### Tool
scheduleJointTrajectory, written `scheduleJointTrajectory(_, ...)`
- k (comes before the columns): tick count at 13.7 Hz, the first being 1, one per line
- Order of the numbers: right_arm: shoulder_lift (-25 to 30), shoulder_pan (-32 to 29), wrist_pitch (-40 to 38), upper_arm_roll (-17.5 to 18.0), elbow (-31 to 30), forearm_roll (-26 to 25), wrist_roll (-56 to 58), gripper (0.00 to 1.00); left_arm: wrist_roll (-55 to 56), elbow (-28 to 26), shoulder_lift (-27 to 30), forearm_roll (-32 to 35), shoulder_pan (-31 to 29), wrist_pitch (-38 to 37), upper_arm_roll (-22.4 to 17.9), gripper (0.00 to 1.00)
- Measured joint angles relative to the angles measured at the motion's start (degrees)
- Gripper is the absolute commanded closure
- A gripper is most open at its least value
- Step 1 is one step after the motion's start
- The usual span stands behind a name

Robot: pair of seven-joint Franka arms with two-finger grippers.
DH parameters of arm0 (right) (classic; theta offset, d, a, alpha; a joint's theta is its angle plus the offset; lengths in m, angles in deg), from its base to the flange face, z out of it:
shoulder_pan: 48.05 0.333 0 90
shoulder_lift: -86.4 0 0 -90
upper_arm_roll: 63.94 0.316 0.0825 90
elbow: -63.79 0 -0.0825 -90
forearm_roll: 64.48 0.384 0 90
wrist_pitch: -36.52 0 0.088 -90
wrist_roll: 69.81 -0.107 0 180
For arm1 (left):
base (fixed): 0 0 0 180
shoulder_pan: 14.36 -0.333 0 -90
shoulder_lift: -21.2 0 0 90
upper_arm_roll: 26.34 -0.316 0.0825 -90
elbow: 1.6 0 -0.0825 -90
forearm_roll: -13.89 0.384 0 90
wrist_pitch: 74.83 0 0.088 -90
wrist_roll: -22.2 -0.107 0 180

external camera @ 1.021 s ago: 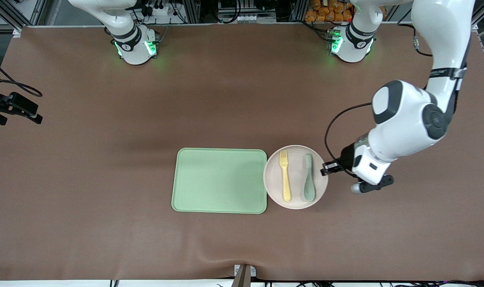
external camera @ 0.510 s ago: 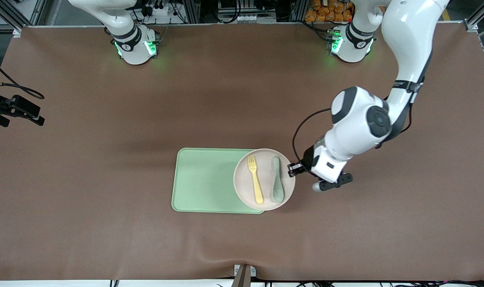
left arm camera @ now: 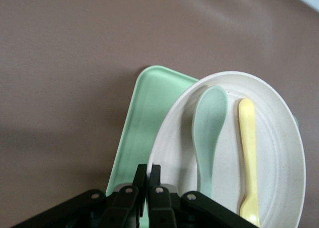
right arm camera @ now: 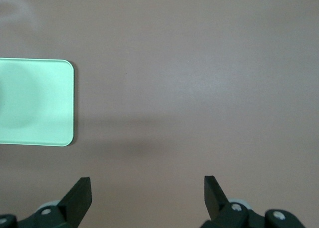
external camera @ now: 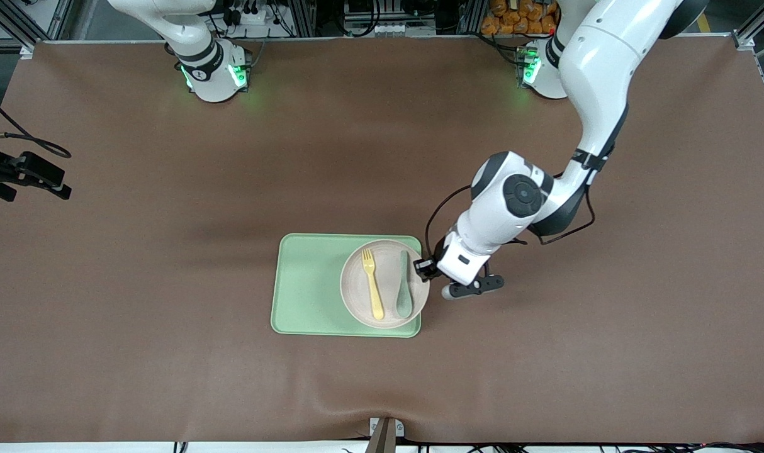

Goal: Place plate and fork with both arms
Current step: 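Lower the held plate onto the green tray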

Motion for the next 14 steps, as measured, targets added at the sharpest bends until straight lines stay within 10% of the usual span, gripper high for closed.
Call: scheduleJointTrajectory(14,0.0,-0.04,0.0,-0.04,0.0,0.0,0.0,0.0,-0.18,3.24,-9.04,2.39,8.76,15.99,-6.69,1.0)
